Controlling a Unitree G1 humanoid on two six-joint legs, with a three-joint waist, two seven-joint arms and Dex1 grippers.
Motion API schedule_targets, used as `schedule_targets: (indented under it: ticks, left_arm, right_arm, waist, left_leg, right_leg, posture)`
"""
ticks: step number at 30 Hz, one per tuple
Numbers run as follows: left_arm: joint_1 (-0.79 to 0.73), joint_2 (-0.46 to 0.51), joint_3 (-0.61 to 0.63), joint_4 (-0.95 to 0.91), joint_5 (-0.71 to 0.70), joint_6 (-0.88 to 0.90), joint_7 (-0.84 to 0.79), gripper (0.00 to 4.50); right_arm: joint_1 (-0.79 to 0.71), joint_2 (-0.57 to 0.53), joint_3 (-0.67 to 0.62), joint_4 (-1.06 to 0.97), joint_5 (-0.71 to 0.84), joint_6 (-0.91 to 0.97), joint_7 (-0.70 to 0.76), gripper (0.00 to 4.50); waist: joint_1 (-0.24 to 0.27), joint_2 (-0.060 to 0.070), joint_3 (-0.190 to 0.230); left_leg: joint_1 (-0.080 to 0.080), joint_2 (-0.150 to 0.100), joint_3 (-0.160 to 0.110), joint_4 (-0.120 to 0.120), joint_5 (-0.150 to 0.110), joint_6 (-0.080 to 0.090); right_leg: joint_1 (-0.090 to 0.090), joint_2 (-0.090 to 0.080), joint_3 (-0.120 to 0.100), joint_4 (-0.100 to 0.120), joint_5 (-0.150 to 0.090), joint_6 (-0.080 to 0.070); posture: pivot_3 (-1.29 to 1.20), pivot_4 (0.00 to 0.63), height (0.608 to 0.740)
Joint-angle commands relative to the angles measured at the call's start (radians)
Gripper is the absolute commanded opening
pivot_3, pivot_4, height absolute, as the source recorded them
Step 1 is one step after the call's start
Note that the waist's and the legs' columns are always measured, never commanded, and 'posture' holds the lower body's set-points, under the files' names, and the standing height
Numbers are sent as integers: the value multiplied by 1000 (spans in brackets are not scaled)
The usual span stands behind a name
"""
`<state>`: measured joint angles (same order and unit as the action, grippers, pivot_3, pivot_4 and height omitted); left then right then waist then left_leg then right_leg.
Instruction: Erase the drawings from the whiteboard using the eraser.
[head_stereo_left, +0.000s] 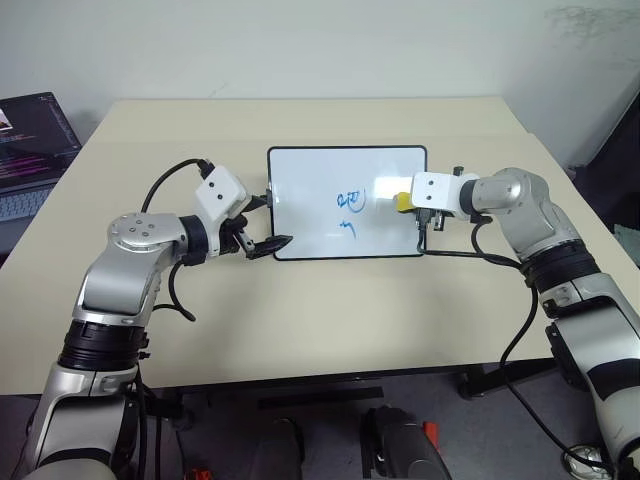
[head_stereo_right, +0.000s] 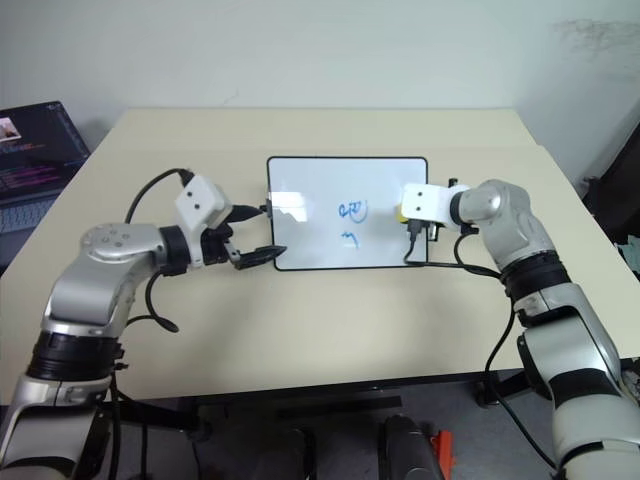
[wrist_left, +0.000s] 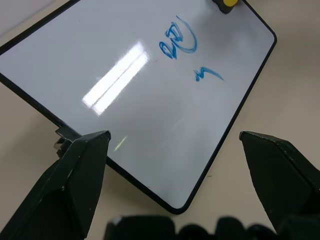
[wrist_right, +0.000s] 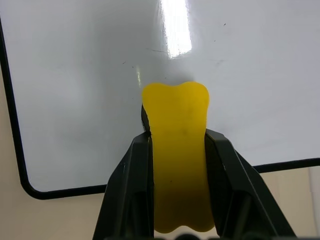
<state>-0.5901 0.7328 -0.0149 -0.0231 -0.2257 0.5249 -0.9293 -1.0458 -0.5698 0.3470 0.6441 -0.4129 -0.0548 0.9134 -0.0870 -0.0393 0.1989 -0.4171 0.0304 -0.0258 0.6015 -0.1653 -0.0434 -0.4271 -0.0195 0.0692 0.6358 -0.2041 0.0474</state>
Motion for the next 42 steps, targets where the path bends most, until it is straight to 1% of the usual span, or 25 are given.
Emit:
schedule_targets:
  ticks: [1,10,15,18,20,32,42]
  left_arm:
    - [-17,19,9,-32,-2,-3,-1,4500]
    - [-21,20,12,-51,-7,10,-2,4500]
    - [-20,10,4,-48,-5,7,2,4500]
    - [-23,8,2,-44,-4,5,3,4500]
    - [-24,7,1,-43,-6,4,3,4500]
    - [-19,9,-2,-43,-7,-3,3,4500]
    - [-15,10,-2,-47,-7,-2,4,4500]
  right_arm:
    - [-18,-7,-8,-28,-1,1,-12,1011]
    - [-54,-22,-37,-48,38,23,29,1011]
    - [-122,45,-74,-5,77,6,-62,1011]
    - [-137,62,-84,5,95,-14,-80,1011]
    - [-136,70,-88,-3,115,-13,-70,1011]
    - [-121,83,-69,-37,141,8,-41,1003]
    - [-80,104,-67,-126,173,42,16,1003]
  waist:
    - [0,0,0]
    - [0,0,0]
    - [-3,0,0]
    - [0,0,0]
    - [3,0,0]
    - [3,0,0]
    - [3,0,0]
  left_leg:
    - [0,0,0,0,0,0]
    - [0,0,0,0,0,0]
    - [0,0,0,0,0,0]
    - [0,0,0,1,0,0]
    - [0,0,0,1,0,0]
    - [0,0,0,2,0,0]
    - [0,0,0,3,0,0]
  right_leg:
    - [0,0,0,0,0,0]
    - [0,0,0,0,0,0]
    - [-1,0,0,2,0,0]
    - [-3,0,0,8,-1,0]
    - [-3,1,0,8,-2,-3]
    - [-4,1,0,9,-2,-2]
    - [-4,1,0,9,-2,-2]
  posture:
    - [0,150,740]
    - [0,150,740]
    - [0,150,740]
    - [0,150,740]
    - [0,150,740]
    - [0,150,740]
    - [0,150,740]
